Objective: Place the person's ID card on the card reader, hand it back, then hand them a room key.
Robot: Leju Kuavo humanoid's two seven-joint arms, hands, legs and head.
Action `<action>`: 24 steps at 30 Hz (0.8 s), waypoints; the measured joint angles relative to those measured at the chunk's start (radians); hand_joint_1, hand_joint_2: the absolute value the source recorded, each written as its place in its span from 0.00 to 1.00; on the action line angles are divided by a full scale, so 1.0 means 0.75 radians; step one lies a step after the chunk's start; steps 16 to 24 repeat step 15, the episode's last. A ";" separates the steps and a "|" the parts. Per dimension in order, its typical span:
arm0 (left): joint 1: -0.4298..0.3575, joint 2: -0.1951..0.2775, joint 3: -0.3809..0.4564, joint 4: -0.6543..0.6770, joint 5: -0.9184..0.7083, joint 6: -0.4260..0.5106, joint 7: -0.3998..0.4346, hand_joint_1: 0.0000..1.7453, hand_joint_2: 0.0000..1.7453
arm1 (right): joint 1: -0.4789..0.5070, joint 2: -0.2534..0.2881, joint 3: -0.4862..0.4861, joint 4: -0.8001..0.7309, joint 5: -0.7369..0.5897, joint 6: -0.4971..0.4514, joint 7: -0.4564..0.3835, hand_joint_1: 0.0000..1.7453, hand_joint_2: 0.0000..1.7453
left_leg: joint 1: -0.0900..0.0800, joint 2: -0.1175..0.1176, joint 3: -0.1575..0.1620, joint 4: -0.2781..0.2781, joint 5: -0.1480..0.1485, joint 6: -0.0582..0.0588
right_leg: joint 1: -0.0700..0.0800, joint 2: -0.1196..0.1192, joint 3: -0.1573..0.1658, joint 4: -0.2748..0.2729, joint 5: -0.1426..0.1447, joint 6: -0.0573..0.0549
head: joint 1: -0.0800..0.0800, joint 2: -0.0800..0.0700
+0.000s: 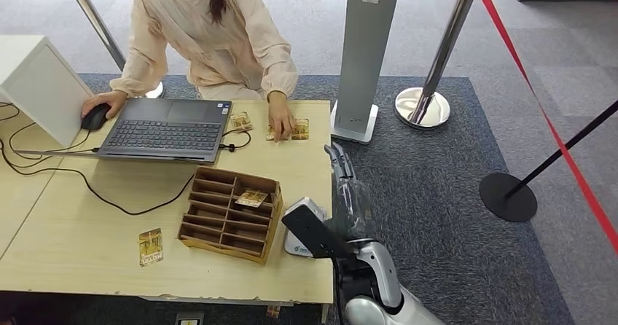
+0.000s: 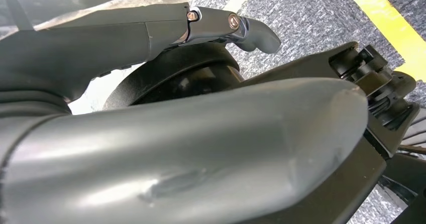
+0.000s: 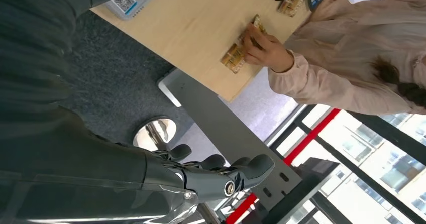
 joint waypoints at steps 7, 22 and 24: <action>0.000 0.000 0.016 0.000 0.000 0.000 0.002 0.00 0.00 | 0.043 0.004 -0.026 0.088 -0.173 -0.013 -0.115 0.00 1.00 | 0.000 0.000 0.000 0.000 0.000 0.000 | 0.000 0.000 0.000 0.000 0.000 0.000 | 0.000 0.000; 0.001 0.000 0.019 0.000 0.001 0.003 -0.001 0.00 0.00 | 0.110 0.043 -0.077 0.145 -0.894 -0.001 -0.723 0.00 1.00 | 0.000 0.000 0.000 0.000 0.000 0.000 | 0.000 0.000 0.000 0.000 0.000 0.000 | 0.000 0.000; 0.001 0.000 0.019 0.000 0.001 0.003 -0.001 0.00 0.00 | 0.110 0.043 -0.077 0.145 -0.894 -0.001 -0.723 0.00 1.00 | 0.000 0.000 0.000 0.000 0.000 0.000 | 0.000 0.000 0.000 0.000 0.000 0.000 | 0.000 0.000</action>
